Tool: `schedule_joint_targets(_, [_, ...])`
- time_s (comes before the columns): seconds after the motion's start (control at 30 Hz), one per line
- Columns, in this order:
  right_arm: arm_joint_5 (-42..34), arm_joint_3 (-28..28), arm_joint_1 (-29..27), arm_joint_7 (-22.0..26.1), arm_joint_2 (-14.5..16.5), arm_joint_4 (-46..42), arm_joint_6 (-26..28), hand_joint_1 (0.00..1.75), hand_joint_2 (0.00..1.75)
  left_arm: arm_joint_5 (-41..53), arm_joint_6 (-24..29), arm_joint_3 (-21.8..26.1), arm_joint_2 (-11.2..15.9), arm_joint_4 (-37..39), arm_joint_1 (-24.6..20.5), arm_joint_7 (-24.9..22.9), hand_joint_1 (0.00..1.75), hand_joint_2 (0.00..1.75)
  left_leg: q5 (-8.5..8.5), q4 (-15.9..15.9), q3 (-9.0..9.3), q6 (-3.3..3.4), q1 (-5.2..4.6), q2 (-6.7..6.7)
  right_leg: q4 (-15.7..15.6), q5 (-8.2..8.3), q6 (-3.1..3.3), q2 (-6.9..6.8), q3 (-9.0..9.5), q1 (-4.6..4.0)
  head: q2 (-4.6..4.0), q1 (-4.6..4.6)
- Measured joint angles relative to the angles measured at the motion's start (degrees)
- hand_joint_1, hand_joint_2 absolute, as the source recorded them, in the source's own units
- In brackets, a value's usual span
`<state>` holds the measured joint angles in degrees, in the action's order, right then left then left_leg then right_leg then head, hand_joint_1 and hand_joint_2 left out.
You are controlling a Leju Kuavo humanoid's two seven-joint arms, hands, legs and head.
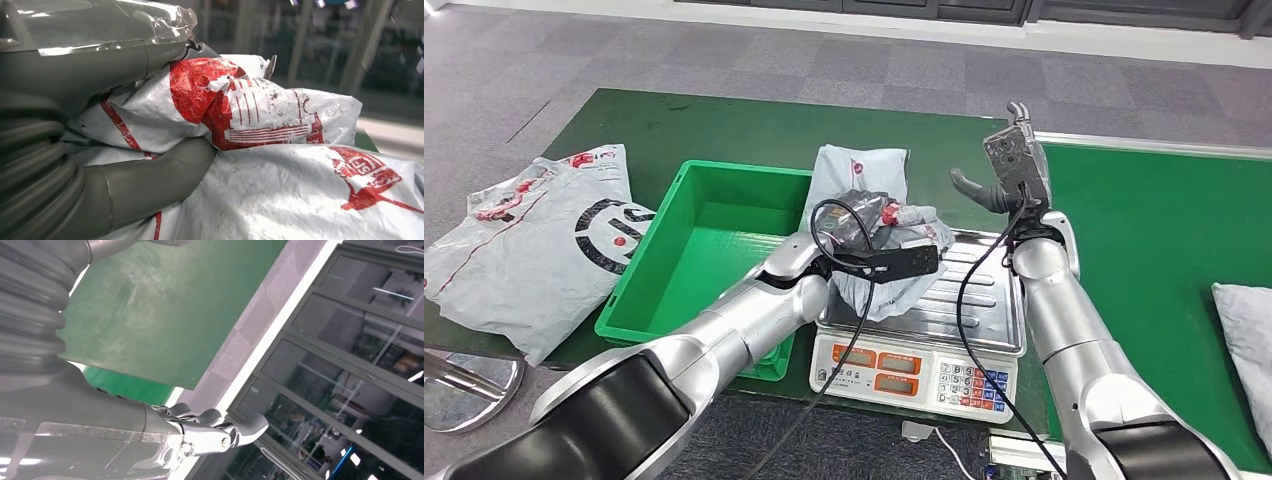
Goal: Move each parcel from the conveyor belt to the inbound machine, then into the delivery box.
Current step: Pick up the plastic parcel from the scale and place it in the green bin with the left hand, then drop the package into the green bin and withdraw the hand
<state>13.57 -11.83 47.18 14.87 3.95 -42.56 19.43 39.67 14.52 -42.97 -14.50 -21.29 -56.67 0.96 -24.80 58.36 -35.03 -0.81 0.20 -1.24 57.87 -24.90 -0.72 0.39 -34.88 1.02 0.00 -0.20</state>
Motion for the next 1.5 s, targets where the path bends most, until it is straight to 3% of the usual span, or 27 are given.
schedule_joint_targets(0.3, [2.1,-0.5,-1.9,-1.6,0.5,-0.8,0.7,0.00,1.75,9.7,5.6,2.7,4.6,0.2,-0.9,-6.8,1.75,1.75,0.00,0.0,-0.06,-0.01,0.01,0.03,0.0,-0.01,0.01,0.04,-0.10,-0.01,0.00,0.00])
schedule_joint_targets(0.53, [2.4,-0.5,-2.4,-1.5,0.5,-0.9,0.6,0.00,1.75,14.5,5.6,5.5,10.8,2.2,-0.6,-15.6,1.75,1.75,0.01,0.0,-0.05,-0.03,0.02,0.22,0.0,0.00,0.02,0.20,-0.22,-0.02,0.00,0.00])
schedule_joint_targets(0.73, [1.9,-0.5,-3.7,-1.5,0.0,-1.7,0.5,0.00,1.75,15.2,4.5,7.5,14.8,3.5,1.4,-16.7,1.75,1.75,0.03,0.0,-0.16,-0.06,0.04,0.11,0.0,-0.02,0.04,0.15,-0.28,-0.03,0.00,0.00])
schedule_joint_targets(0.9, [1.8,-0.5,-4.3,-1.5,-0.3,-2.2,0.4,0.00,1.75,15.5,3.9,8.0,16.1,3.9,1.8,-16.9,1.75,1.75,0.02,0.0,-0.28,-0.05,0.02,0.08,0.0,-0.02,0.03,0.12,-0.36,-0.01,0.00,0.00])
schedule_joint_targets(1.03, [0.9,-0.5,-4.5,-1.7,-0.7,-2.6,-0.5,0.00,1.75,15.7,-0.3,8.7,16.8,4.1,2.1,-16.9,1.75,1.75,0.02,0.0,-0.29,-0.05,0.02,0.09,0.0,-0.01,0.03,0.13,-0.38,-0.01,0.00,0.00])
schedule_joint_targets(1.17, [-0.8,-0.5,-5.1,-1.5,-1.4,-2.8,-2.7,0.00,1.75,16.0,-4.4,10.0,17.9,4.3,2.7,-15.9,0.00,1.75,0.02,0.0,-0.29,-0.06,0.03,0.13,0.0,-0.01,0.04,0.16,-0.43,-0.02,0.00,-0.01])
schedule_joint_targets(1.33, [2.6,-0.5,-5.2,-1.9,-2.5,-2.8,1.1,0.00,1.75,15.5,-3.9,12.6,17.9,3.9,2.8,-13.3,0.00,1.75,0.03,0.0,-0.29,-0.06,0.03,0.09,0.0,-0.01,0.04,0.12,-0.46,-0.03,0.00,-0.01])
schedule_joint_targets(1.5, [7.0,-0.5,-6.4,-4.2,-3.5,-4.1,2.6,0.00,1.75,11.5,1.5,17.2,14.8,2.0,1.7,-6.9,0.00,1.75,0.03,0.0,-0.35,-0.06,0.02,0.04,0.0,-0.01,0.04,0.07,-0.45,0.00,0.00,0.00])
